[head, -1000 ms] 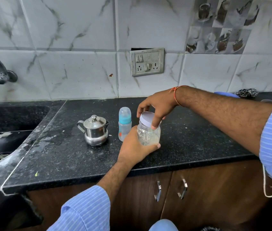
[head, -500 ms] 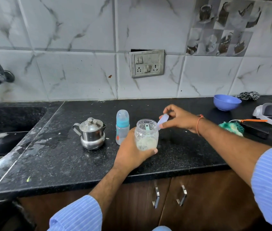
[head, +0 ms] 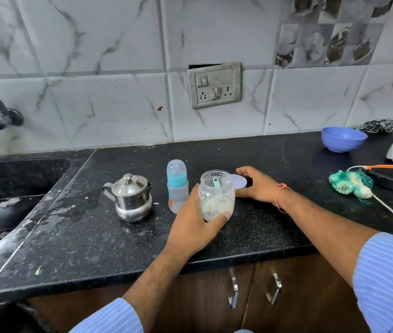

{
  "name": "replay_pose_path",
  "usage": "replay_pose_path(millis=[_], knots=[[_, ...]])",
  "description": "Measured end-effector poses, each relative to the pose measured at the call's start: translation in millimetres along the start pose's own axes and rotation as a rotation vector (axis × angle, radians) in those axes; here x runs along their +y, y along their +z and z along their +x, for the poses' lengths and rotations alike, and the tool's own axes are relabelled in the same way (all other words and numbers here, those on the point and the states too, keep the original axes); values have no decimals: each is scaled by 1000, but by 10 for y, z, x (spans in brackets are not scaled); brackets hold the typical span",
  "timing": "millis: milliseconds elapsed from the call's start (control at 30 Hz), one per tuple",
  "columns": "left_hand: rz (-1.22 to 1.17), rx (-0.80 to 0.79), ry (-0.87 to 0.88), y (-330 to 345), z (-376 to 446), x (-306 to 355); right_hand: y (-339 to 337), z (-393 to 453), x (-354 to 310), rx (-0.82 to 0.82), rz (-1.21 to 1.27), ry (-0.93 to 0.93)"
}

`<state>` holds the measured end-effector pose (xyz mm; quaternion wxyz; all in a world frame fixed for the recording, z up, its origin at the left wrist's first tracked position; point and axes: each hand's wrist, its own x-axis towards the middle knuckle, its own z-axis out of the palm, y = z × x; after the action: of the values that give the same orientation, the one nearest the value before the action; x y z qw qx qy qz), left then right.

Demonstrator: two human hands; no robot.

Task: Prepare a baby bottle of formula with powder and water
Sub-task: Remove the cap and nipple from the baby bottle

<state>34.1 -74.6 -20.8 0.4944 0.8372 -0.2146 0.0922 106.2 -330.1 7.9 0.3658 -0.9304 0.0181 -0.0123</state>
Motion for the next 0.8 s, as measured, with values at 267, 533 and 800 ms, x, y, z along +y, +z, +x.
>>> replay_pose_path(millis=[267, 533, 800], knots=[[55, -26, -17, 40, 123, 131, -158, -536, -67, -123, 162, -258], [189, -159, -135, 236, 357, 165, -59, -638, -138, -23, 231, -249], [197, -28, -86, -155, -108, 279, -270, -732, -412, 97, 136, -304]])
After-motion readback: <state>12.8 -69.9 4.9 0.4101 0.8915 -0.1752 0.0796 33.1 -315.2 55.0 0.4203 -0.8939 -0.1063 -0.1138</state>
